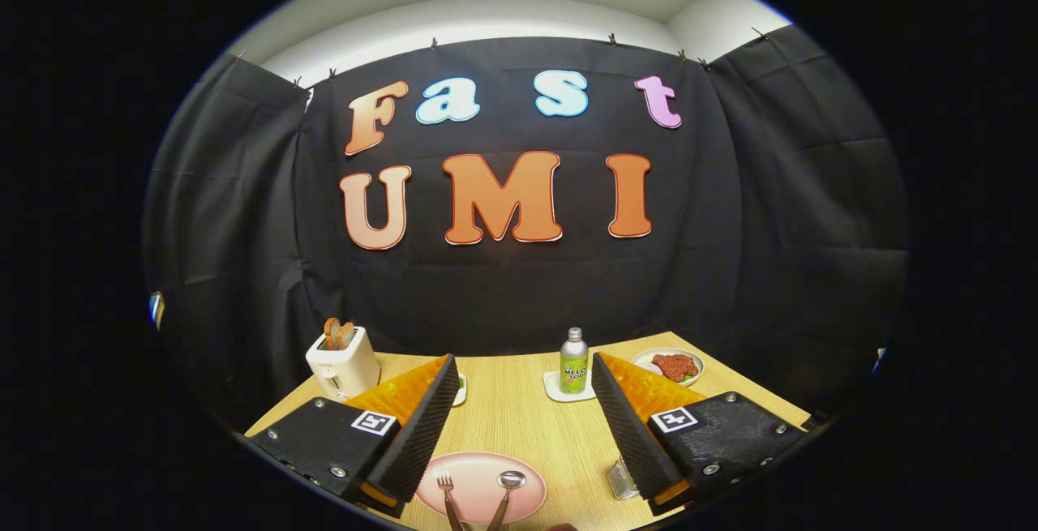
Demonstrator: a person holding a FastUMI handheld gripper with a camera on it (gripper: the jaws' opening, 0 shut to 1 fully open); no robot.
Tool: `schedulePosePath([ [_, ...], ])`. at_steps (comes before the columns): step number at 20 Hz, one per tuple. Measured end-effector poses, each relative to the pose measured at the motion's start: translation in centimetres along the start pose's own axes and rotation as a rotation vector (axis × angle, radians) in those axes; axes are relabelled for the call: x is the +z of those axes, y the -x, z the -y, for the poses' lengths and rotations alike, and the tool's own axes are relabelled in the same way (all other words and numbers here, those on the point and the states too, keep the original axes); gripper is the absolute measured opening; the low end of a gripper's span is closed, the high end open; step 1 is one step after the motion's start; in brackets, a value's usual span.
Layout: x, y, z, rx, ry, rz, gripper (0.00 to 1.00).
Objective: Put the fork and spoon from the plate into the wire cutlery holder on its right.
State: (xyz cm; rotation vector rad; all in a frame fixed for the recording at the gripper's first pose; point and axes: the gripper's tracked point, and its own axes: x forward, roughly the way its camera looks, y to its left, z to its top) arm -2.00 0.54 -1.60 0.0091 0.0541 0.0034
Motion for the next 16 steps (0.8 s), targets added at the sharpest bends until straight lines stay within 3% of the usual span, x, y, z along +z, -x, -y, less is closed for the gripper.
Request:
schedulePosePath([
  [16,-1.6,0.5,-0.7,0.014,-0.01,-0.044,0.98],
])
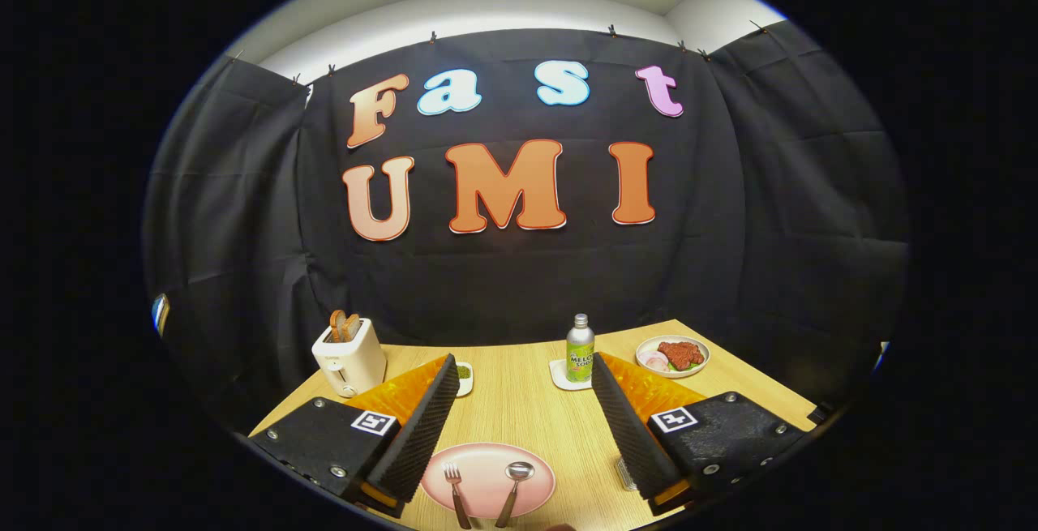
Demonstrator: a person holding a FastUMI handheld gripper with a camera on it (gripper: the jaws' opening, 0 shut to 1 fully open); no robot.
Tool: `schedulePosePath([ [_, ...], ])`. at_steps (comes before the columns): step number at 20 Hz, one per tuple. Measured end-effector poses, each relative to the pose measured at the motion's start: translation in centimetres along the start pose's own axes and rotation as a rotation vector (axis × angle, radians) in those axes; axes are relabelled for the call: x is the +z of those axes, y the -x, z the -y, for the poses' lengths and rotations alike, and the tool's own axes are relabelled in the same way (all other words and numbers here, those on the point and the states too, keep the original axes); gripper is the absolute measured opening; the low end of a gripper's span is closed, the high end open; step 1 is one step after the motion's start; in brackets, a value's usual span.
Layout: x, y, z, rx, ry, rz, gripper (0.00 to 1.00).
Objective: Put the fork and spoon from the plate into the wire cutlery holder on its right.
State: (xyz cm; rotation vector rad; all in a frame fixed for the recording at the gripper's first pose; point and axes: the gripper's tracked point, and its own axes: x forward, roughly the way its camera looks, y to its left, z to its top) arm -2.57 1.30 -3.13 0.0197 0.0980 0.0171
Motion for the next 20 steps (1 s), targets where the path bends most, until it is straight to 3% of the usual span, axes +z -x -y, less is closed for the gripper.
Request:
schedulePosePath([
  [12,-1.9,-0.9,-0.3,-0.001,0.008,-0.026,0.98],
  [20,-7.5,-2.0,0.2,-0.031,0.071,-0.061,0.98],
])
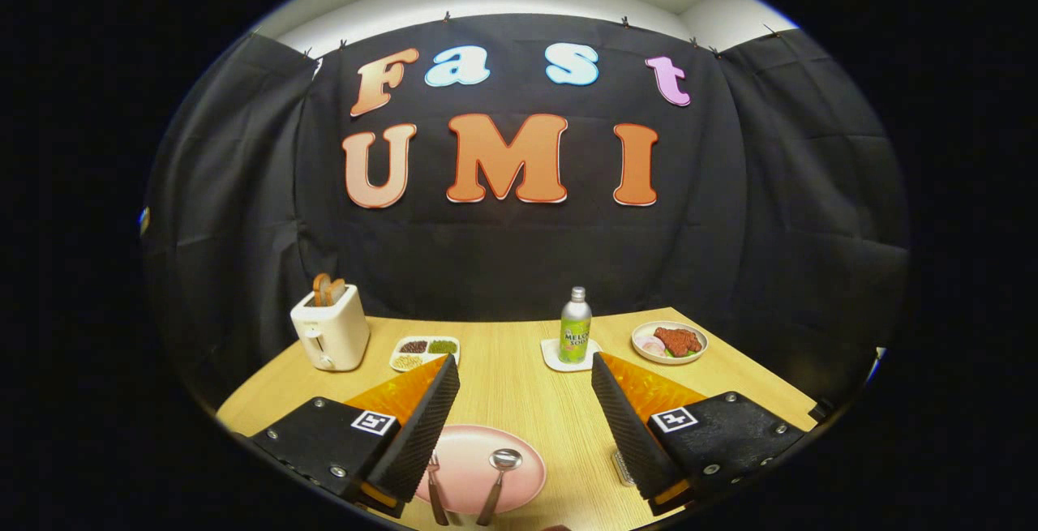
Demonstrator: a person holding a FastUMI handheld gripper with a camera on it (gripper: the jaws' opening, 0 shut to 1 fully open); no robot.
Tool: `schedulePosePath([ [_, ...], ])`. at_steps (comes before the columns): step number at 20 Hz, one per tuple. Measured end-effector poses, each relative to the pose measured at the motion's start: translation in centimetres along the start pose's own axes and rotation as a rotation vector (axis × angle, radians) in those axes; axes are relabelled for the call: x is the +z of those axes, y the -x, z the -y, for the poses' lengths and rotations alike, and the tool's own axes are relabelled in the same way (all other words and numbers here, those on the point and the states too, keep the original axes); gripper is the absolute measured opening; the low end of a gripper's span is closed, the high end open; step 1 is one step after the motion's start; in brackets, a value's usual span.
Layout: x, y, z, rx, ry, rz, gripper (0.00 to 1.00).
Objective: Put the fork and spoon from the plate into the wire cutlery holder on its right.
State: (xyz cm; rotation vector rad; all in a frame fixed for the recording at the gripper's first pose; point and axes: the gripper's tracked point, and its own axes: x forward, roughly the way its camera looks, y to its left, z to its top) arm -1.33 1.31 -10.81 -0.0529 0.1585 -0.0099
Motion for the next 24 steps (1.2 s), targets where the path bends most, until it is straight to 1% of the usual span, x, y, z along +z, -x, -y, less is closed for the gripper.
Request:
schedulePosePath([
  [4,-4.6,-0.4,-0.4,-0.007,-0.018,-0.061,0.99],
  [9,-9.8,-0.5,-1.7,-0.005,0.008,-0.138,0.99],
  [12,-12.6,-0.8,-2.5,0.002,0.013,-0.203,0.99],
  [15,-15.6,-0.9,-2.9,0.001,0.044,-0.282,0.99],
  [19,-19.0,-0.7,-4.1,0.046,0.045,-0.391,0.99],
  [20,-19.6,-0.7,-4.1,0.044,0.049,-0.413,0.98],
  [21,-20.2,-0.8,-4.2,0.045,0.053,-0.426,0.91],
  [22,-20.6,-0.9,-4.4,0.044,0.062,-0.443,0.88],
  [23,-21.2,-0.7,-4.3,0.041,0.07,-0.458,0.83],
  [24,-21.5,-0.8,-4.4,0.04,0.077,-0.475,0.79],
])
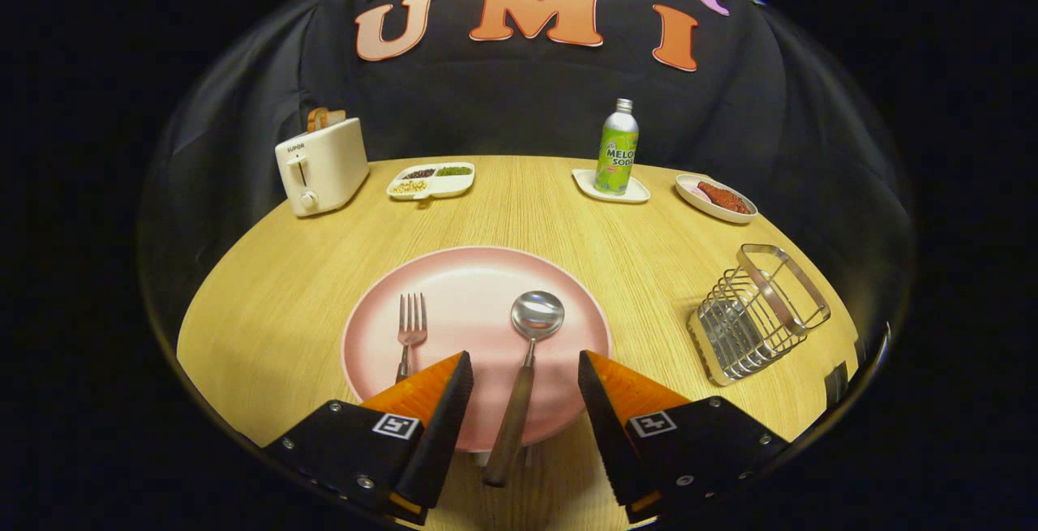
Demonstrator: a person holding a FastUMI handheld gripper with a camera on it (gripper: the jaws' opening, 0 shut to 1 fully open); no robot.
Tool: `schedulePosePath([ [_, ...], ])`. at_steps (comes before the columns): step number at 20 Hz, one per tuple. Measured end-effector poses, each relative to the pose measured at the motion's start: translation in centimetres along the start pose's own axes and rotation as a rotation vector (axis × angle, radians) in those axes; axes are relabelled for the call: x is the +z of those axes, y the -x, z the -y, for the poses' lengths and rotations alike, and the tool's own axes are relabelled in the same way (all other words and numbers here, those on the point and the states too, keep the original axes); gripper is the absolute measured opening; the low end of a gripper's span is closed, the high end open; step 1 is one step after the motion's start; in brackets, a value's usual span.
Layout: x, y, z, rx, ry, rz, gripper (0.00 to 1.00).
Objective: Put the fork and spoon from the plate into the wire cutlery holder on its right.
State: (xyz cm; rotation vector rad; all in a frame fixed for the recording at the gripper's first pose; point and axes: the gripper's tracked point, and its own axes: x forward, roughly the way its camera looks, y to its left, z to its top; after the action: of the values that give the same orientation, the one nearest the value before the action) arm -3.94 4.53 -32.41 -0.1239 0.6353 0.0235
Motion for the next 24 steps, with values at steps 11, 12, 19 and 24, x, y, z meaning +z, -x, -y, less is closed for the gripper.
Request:
schedulePosePath([
  [11,0.1,0.0,0.0,0.012,0.032,-0.054,0.07],
  [12,0.9,0.4,0.3,0.016,0.031,-0.046,0.06],
  [19,4.6,3.7,3.7,0.055,0.014,-0.062,0.06],
  [24,5.8,6.2,8.6,0.045,-0.012,-0.137,0.06],
])
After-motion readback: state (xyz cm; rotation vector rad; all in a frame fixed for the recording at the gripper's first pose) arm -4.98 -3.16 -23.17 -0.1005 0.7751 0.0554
